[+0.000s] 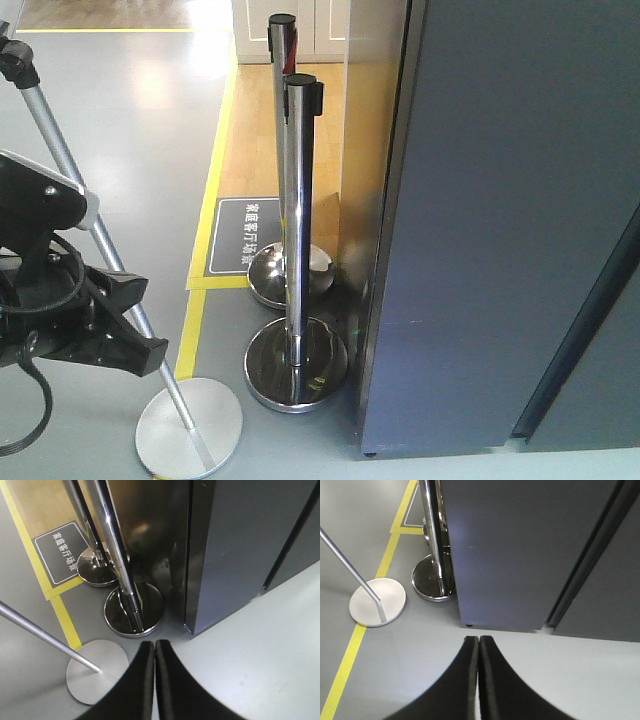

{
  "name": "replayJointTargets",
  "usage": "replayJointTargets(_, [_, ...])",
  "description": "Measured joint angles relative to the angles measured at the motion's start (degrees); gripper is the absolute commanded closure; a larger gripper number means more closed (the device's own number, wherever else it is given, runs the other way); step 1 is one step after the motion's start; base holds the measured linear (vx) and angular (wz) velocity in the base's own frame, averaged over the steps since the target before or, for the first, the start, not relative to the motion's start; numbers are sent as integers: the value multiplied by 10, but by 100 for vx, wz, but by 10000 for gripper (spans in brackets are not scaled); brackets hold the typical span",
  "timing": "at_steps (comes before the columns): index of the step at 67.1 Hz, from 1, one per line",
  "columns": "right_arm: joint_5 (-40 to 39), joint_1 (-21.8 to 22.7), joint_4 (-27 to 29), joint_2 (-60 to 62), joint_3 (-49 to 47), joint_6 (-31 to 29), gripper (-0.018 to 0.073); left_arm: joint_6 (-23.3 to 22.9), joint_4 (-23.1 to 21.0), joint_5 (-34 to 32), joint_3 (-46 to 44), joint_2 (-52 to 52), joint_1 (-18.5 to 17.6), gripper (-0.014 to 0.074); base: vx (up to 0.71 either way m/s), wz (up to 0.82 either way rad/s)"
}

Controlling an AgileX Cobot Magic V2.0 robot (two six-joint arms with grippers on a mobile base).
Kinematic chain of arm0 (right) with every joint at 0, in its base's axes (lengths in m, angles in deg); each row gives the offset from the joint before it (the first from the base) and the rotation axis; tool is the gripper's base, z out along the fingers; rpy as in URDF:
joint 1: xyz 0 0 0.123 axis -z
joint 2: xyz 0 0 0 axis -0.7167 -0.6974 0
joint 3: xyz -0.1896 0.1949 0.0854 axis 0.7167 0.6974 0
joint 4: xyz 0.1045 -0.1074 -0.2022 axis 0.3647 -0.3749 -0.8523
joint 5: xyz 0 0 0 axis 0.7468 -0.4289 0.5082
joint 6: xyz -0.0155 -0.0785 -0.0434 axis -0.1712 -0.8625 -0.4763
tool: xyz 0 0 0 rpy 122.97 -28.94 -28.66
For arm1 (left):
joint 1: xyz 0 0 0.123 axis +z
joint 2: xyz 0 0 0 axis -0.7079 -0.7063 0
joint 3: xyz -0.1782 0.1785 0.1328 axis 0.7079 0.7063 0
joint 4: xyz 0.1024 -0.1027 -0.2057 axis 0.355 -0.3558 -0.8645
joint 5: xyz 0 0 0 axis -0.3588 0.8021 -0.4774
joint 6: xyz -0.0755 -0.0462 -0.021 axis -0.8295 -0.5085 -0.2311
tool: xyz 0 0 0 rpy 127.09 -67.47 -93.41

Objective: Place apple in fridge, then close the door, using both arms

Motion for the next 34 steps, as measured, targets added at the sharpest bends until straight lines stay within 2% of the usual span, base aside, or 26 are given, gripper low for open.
replayJointTargets(34, [8, 0, 1, 2, 0, 0, 562, 0, 0, 0, 0, 0, 0, 603, 0, 0])
